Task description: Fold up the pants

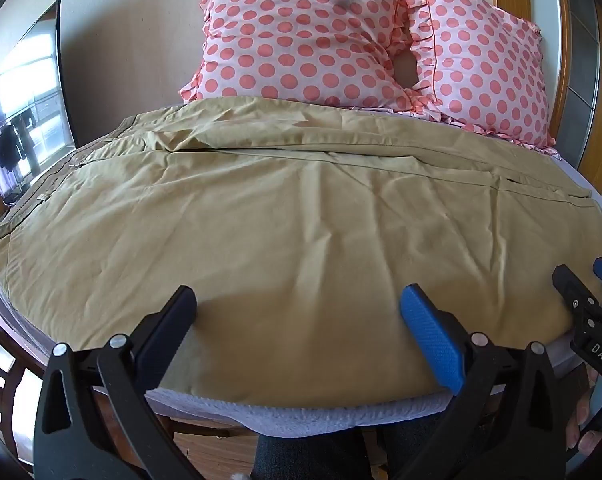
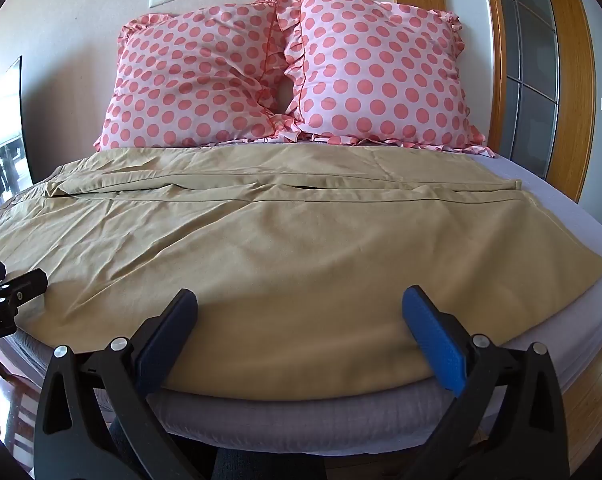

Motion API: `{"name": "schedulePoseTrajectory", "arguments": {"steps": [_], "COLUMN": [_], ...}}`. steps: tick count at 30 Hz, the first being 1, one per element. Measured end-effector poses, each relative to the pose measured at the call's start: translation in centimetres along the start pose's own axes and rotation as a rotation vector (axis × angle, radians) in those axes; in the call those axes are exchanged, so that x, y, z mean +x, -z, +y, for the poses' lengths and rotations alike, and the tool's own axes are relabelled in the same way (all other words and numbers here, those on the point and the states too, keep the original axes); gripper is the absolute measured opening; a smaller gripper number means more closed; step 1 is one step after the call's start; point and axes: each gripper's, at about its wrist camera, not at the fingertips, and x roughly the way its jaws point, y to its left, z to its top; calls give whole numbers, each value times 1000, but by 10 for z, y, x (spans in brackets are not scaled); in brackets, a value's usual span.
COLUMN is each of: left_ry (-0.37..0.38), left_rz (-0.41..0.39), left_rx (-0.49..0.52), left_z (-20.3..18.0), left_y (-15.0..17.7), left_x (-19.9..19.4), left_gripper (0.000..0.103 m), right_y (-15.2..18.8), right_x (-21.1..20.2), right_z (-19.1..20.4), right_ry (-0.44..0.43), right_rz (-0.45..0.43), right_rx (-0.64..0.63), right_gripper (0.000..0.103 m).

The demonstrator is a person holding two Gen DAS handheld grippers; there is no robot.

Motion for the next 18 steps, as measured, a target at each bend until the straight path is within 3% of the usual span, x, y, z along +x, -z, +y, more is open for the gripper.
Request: {"name": "schedulePoseTrajectory", "arguments": {"steps": [18], "left_ry": [-1], "left_rz": [-5], "left_rx": [0], "left_z": [0], "left_y": [0], "left_x": [0], "left_gripper": [101], "right_y": [0], "right_x": [0], "right_z": [0], "right_ry": [0], "right_rz": [0], "right_rx": [0], "right_gripper": [102]}}
